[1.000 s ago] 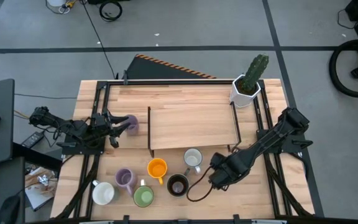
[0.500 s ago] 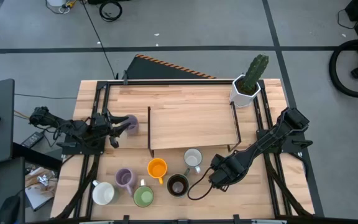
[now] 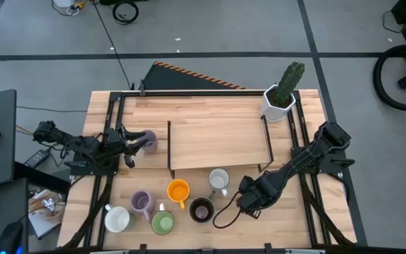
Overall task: Place coffee mugs
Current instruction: Put the blue cup on the shelf
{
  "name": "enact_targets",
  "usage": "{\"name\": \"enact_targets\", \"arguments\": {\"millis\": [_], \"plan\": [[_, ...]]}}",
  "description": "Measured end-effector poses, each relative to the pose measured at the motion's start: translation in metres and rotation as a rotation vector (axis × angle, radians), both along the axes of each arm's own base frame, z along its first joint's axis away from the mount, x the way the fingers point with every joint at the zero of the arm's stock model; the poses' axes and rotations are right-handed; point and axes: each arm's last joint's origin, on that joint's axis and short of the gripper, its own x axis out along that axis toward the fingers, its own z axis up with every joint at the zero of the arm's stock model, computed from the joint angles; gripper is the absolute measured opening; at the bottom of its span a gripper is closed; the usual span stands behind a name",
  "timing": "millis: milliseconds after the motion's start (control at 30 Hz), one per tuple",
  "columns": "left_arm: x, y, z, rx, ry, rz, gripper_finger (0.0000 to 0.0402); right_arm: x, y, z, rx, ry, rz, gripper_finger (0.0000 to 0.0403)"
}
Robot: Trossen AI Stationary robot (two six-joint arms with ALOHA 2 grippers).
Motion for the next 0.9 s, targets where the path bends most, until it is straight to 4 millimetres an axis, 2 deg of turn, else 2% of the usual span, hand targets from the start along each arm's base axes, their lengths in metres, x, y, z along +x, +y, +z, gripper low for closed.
{"name": "enact_targets", "arguments": {"millis": [133,400,700,900], "plan": [[0.000,0.000,0.000,0.000,0.000,0.000,0.0141,0.000,0.001,0.007,0.035,0.027,0.011,0.0026],[0.000,0.000,0.000,0.000,0.000,0.000,0.0141,0.008,0.011,0.048,0.079,-0.024,0.108,0.0027],[0.000,0.000,0.000,0.001,0.003,0.000,0.0141,0.005,0.021,0.109,0.036,-0.134,0.233,0.0028],[0.000,0.000,0.000,0.001,0.004,0.000,0.0141,-0.002,0.017,0.147,-0.037,-0.197,0.249,0.0028]]}}
